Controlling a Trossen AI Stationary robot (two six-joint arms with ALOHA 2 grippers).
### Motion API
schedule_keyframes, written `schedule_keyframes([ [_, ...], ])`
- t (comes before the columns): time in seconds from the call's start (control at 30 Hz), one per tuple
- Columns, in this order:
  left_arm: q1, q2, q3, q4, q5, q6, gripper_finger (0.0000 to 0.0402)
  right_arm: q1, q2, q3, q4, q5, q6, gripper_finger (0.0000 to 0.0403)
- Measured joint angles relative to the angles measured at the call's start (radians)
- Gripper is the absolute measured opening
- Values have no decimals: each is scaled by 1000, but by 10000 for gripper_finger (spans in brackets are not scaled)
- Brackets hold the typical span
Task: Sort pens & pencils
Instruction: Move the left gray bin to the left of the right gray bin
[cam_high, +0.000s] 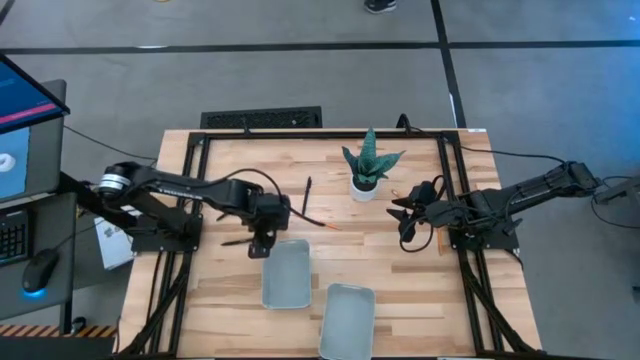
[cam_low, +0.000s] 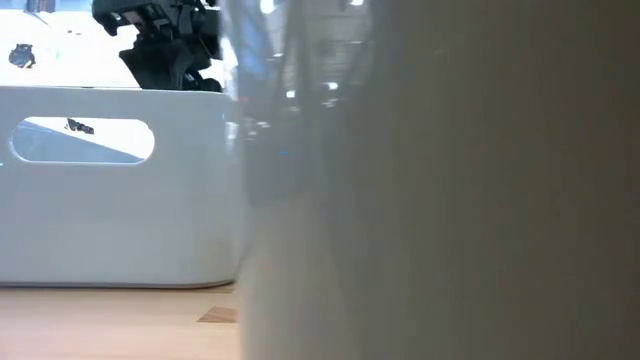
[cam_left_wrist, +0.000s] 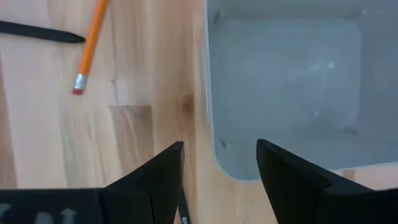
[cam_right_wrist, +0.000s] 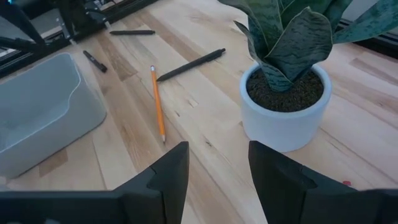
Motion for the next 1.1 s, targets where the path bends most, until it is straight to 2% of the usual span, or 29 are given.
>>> schedule_keyframes([
  [0.47,-15,129,0,3,-2,-46,186,0,0,0,-8,0,-10,185],
  [0.87,-13,142,0,22,-34,-63,89,0,0,0,-8,0,-8,186],
  [1.1,-12,142,0,23,-35,-78,48,0,0,0,-7,0,-7,185],
])
